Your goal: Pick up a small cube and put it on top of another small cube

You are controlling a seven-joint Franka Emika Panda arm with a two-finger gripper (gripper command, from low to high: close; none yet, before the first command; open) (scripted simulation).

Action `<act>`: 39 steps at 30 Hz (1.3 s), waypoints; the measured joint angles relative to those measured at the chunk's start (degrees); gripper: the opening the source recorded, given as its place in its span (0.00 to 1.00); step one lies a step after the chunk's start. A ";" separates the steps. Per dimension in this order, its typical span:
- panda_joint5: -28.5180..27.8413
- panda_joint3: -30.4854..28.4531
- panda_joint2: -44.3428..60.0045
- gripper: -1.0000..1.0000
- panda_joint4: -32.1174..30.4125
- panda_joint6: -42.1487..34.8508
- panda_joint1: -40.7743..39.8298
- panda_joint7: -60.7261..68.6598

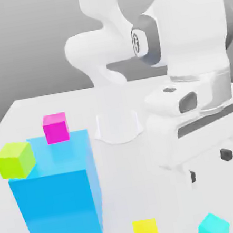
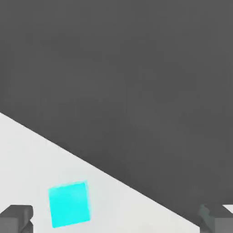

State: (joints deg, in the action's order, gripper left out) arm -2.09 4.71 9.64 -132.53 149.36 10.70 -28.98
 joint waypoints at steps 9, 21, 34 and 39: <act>-3.30 -0.60 18.74 0.50 1.72 9.70 2.84 1.05; -2.23 0.35 12.47 0.00 0.32 4.78 2.14 1.86; -1.50 -12.57 -14.38 0.00 1.40 -22.46 -17.65 -1.14; -1.06 -17.24 -22.57 0.00 1.17 -30.63 -23.37 -1.99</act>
State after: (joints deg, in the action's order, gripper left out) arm -3.15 -12.53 -12.93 -131.35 118.73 -12.67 -30.97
